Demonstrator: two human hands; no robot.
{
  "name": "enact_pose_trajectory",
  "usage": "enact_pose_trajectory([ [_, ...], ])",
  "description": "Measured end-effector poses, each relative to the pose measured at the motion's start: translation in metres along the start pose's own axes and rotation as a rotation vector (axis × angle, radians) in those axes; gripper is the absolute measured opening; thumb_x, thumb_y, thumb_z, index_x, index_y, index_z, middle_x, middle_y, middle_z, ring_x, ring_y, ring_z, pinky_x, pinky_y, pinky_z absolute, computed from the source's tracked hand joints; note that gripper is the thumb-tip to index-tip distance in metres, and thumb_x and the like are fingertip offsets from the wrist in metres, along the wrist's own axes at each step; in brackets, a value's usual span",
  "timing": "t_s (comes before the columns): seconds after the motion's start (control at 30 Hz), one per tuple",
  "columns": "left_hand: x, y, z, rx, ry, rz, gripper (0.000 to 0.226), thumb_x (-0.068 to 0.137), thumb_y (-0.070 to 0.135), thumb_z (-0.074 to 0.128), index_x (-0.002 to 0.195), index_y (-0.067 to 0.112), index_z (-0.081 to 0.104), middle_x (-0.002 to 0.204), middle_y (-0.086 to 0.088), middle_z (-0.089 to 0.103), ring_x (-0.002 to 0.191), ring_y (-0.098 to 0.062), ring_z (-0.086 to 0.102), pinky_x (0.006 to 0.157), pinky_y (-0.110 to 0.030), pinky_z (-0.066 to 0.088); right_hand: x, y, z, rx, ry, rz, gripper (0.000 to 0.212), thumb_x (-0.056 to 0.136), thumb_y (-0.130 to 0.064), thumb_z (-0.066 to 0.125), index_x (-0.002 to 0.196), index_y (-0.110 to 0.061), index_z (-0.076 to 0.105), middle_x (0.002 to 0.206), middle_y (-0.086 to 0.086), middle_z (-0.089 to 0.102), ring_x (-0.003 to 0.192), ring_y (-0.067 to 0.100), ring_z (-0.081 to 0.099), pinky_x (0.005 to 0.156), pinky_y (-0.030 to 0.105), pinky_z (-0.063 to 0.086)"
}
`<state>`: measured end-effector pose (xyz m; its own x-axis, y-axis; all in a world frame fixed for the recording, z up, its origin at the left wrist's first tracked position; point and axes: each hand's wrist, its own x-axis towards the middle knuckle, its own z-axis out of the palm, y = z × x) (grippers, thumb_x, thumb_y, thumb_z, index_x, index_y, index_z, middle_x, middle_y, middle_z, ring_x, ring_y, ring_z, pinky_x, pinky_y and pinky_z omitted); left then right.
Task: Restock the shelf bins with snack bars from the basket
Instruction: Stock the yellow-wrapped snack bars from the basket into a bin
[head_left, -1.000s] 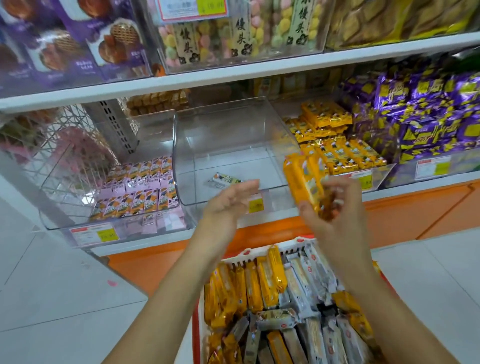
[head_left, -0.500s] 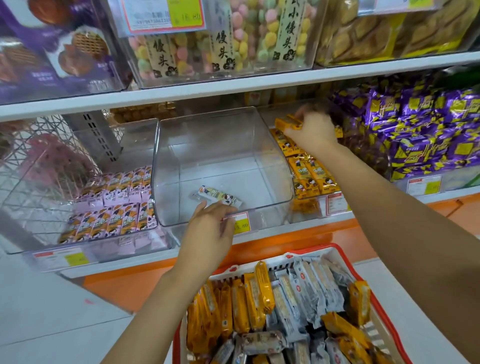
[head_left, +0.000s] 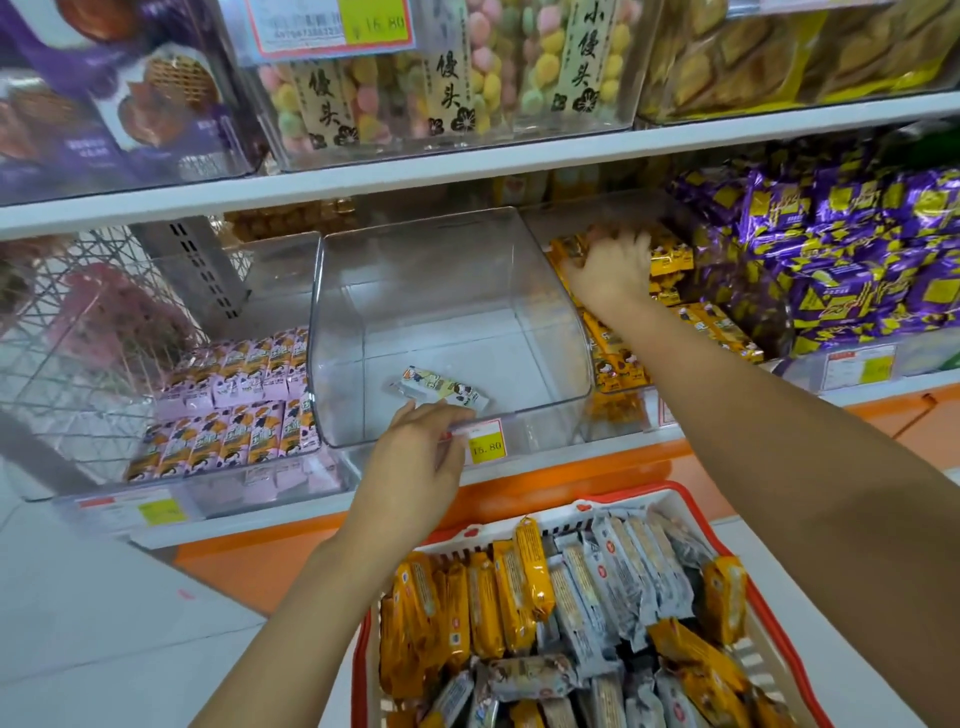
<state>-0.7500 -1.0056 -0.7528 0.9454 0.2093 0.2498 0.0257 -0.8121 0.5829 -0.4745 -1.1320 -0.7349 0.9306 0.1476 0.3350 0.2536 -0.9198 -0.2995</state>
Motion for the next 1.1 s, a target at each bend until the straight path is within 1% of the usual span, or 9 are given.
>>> enact_pose_trajectory([
  [0.13, -0.011, 0.003, -0.001, -0.018, 0.039, 0.030, 0.032, 0.092, 0.012, 0.052, 0.122, 0.011, 0.063, 0.125, -0.007, 0.060, 0.118, -0.018, 0.053, 0.098, -0.010, 0.031, -0.036, 0.006, -0.031, 0.267, 0.070, -0.046, 0.033, 0.094, -0.031, 0.051, 0.116, -0.007, 0.059, 0.124, 0.018, 0.050, 0.119, 0.035, 0.041, 0.099, 0.034, 0.029],
  [0.2, -0.019, 0.006, 0.000, -0.065, 0.074, 0.067, 0.032, 0.090, 0.021, 0.050, 0.116, 0.013, 0.066, 0.118, -0.002, 0.062, 0.108, -0.007, 0.054, 0.091, -0.001, 0.031, -0.069, 0.013, -0.047, 0.423, 0.121, -0.129, 0.016, 0.092, -0.021, 0.053, 0.092, -0.007, 0.061, 0.093, 0.012, 0.058, 0.099, 0.029, 0.052, 0.083, 0.031, 0.034],
  [0.33, -0.040, 0.009, 0.008, -0.070, 0.017, 0.076, 0.025, 0.095, 0.025, 0.049, 0.103, 0.012, 0.068, 0.103, 0.001, 0.065, 0.093, -0.010, 0.058, 0.084, -0.022, 0.045, -0.159, 0.027, -0.069, 0.579, 0.080, -0.193, 0.031, 0.091, -0.019, 0.055, 0.065, -0.003, 0.048, 0.059, 0.004, 0.041, 0.060, 0.018, 0.039, 0.057, 0.032, 0.025],
  [0.57, -0.082, -0.042, 0.025, 0.400, -0.686, -0.269, 0.027, 0.097, 0.027, 0.044, 0.080, 0.012, 0.059, 0.080, -0.005, 0.056, 0.078, -0.022, 0.055, 0.064, -0.031, 0.043, -0.292, 0.048, -0.016, 0.420, -0.538, -0.242, 0.026, 0.095, -0.022, 0.057, 0.074, -0.007, 0.057, 0.065, -0.001, 0.048, 0.059, 0.009, 0.044, 0.063, 0.030, 0.037],
  [0.67, -0.104, -0.068, 0.023, 0.483, -0.969, -0.397, 0.028, 0.100, 0.022, 0.038, 0.118, 0.011, 0.056, 0.076, 0.001, 0.041, 0.067, -0.010, 0.042, 0.059, -0.020, 0.032, -0.331, 0.039, 0.022, 0.322, -0.809, -0.215, 0.024, 0.096, -0.031, 0.057, 0.112, -0.014, 0.057, 0.099, 0.001, 0.060, 0.080, 0.010, 0.052, 0.078, 0.029, 0.044],
  [0.73, -0.118, -0.079, 0.022, 0.576, -1.055, -0.407, 0.026, 0.100, 0.013, 0.035, 0.082, 0.012, 0.054, 0.068, 0.003, 0.028, 0.057, -0.007, 0.026, 0.052, -0.018, 0.024, -0.351, 0.026, 0.043, 0.320, -0.895, -0.149, 0.046, 0.094, -0.035, 0.059, 0.132, -0.015, 0.044, 0.119, 0.005, 0.056, 0.090, 0.013, 0.055, 0.077, 0.027, 0.046],
  [0.8, -0.132, -0.086, 0.025, 0.643, -1.081, -0.393, 0.037, 0.099, 0.007, 0.035, 0.062, 0.012, 0.038, 0.066, 0.001, 0.032, 0.055, -0.008, 0.028, 0.055, -0.021, 0.031, -0.367, 0.005, 0.059, 0.325, -0.921, -0.125, 0.060, 0.091, -0.035, 0.063, 0.141, -0.017, 0.034, 0.134, 0.007, 0.048, 0.102, 0.020, 0.059, 0.081, 0.032, 0.051],
  [0.97, -0.154, -0.092, 0.029, 0.601, -1.141, -0.416, 0.030, 0.093, -0.002, 0.034, 0.065, 0.006, 0.040, 0.066, -0.001, 0.034, 0.055, -0.011, 0.029, 0.054, -0.024, 0.029, -0.384, -0.056, 0.090, 0.351, -0.816, -0.063, 0.079, 0.087, -0.045, 0.064, 0.149, -0.023, 0.020, 0.157, 0.010, 0.011, 0.132, 0.031, 0.043, 0.091, 0.037, 0.049],
  [1.1, -0.157, -0.095, 0.029, 0.530, -1.135, -0.397, 0.035, 0.094, 0.001, 0.034, 0.060, 0.011, 0.036, 0.066, -0.001, 0.035, 0.061, -0.015, 0.035, 0.057, -0.025, 0.031, -0.381, -0.084, 0.098, 0.318, -0.748, 0.004, 0.086, 0.087, -0.046, 0.064, 0.152, -0.034, 0.008, 0.147, 0.020, 0.026, 0.129, 0.038, 0.042, 0.088, 0.040, 0.049],
])
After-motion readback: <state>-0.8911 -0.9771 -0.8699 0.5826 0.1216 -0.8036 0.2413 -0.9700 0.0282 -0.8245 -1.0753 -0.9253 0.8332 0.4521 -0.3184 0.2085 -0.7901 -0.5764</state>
